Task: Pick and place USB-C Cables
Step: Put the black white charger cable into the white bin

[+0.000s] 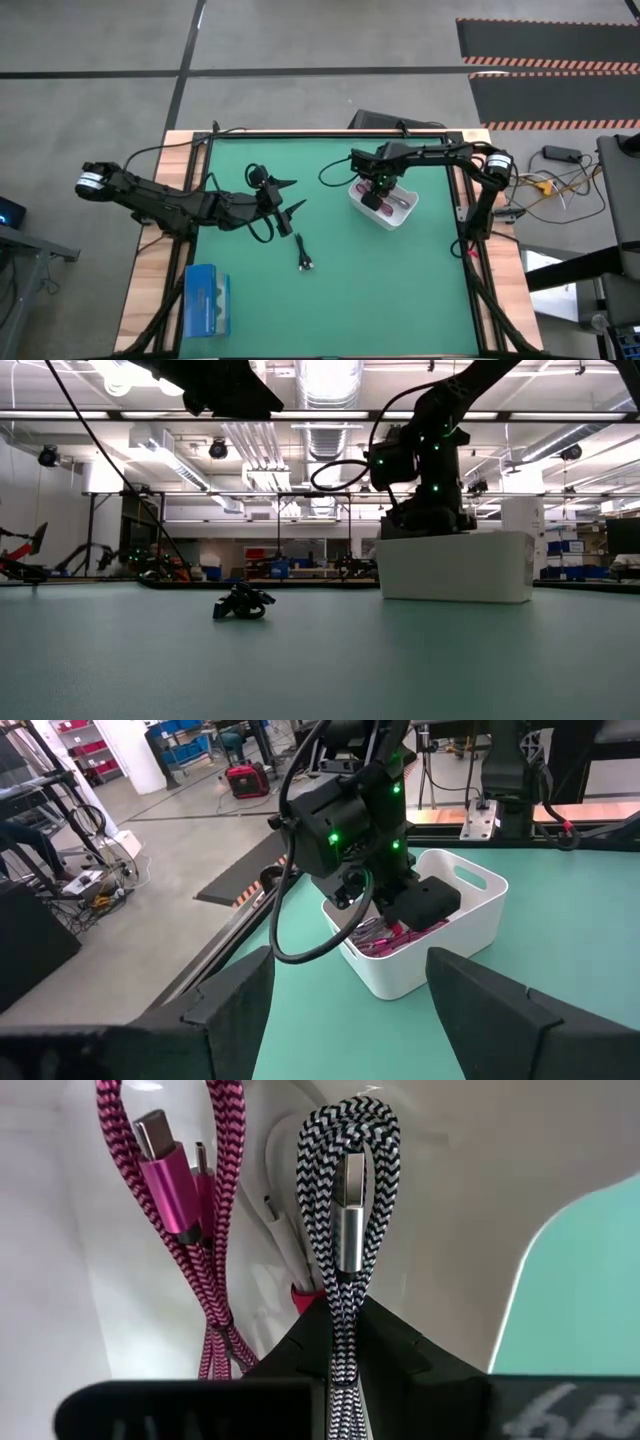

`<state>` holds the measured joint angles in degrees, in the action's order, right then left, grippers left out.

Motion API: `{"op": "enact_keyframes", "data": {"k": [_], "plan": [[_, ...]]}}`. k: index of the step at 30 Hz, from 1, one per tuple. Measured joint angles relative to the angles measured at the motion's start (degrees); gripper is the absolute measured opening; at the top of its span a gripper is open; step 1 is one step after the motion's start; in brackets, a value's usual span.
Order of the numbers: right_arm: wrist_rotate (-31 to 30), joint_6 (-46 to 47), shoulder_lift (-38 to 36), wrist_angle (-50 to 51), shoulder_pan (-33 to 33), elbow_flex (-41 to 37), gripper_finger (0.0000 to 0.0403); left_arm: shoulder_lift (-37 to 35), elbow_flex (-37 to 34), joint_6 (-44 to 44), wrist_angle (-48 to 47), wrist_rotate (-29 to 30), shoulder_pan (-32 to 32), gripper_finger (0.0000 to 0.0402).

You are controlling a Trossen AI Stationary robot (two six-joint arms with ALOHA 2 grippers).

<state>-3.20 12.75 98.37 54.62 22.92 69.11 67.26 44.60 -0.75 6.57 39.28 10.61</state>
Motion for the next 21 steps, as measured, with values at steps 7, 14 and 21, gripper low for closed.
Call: {"op": "enact_keyframes", "data": {"k": [7,14,21], "plan": [[0.0,0.1,-0.1,-1.0,0.0,-0.8,0.0026,0.0,0.0,0.0,0.0,0.0,0.0,0.0246],[-1.4,0.3,-0.1,-1.4,0.0,-1.0,0.0042,0.0,0.0,0.0,0.0,0.0,0.0,0.0246],[-1.4,0.3,-0.1,-1.3,0.0,-1.0,0.0043,0.0,0.0,-0.1,0.0,0.0,0.0,0.0246]]}}
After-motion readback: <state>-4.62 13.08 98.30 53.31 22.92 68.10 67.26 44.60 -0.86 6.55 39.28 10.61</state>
